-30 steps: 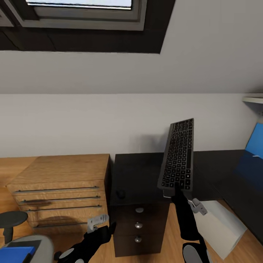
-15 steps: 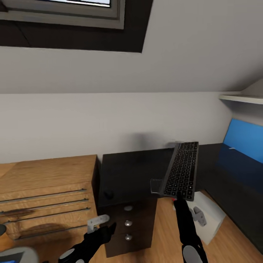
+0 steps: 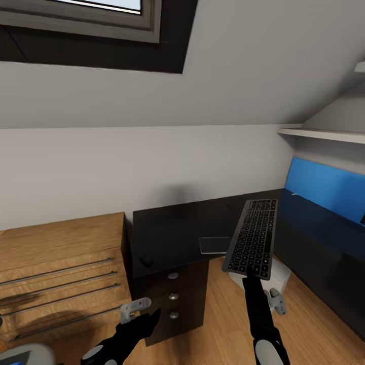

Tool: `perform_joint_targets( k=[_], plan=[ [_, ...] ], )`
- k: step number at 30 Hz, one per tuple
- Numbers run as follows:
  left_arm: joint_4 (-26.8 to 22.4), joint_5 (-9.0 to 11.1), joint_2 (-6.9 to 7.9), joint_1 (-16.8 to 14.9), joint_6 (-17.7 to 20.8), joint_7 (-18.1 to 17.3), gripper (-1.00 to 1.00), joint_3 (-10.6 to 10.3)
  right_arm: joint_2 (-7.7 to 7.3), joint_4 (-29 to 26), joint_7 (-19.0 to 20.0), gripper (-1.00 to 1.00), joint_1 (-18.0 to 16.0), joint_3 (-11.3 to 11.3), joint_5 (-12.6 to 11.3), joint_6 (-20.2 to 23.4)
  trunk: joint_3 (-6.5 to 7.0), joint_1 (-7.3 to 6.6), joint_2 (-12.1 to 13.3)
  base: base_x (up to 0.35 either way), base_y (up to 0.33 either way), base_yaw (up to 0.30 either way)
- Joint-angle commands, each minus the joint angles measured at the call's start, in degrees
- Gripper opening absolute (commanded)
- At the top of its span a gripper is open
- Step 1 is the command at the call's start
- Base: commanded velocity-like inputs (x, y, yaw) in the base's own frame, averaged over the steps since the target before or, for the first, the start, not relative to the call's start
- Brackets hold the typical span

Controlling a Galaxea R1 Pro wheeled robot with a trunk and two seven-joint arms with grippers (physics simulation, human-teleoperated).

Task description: In the bedroom, organize the workspace by keeping the computer under the desk, ensuring the monitor is on the desk, placing the keyboard on the desk next to the monitor, placing the mouse on the desk next to the keyboard, moving the folder from the swivel chair onto the desk next to the mouse, stacking the notebook on top of the folder with the pen on top of the notebook, and positioning the swivel chair next to the desk.

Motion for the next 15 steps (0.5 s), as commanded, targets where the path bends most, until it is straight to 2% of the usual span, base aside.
perform_joint_targets(
  k=[1, 10, 15],
  plan=[
    [-0.11, 0.61, 0.0, 0.0, 0.13, 0.52, 1.0, -0.05, -0.01, -0.07, -0.23, -1.0, -0.04, 0.12, -0.22, -0.3, -0.07, 0.0, -0.04, -0.029, 0.054, -0.053],
    [-0.06, 0.56, 0.0, 0.0, 0.14, 0.5, 1.0, -0.16, 0.0, -0.02, 0.07, -1.0, -0.04, 0.18, -0.3, -0.3, -0.08, 0.0, -0.04, -0.003, 0.006, -0.007],
    [-0.04, 0.6, 0.0, 0.0, 0.2, 0.43, 1.0, -0.14, 0.01, 0.13, -0.09, -1.0, -0.04, -0.01, -0.14, -0.3, -0.08, 0.0, -0.04, -0.075, 0.239, -0.219]
  ],
)
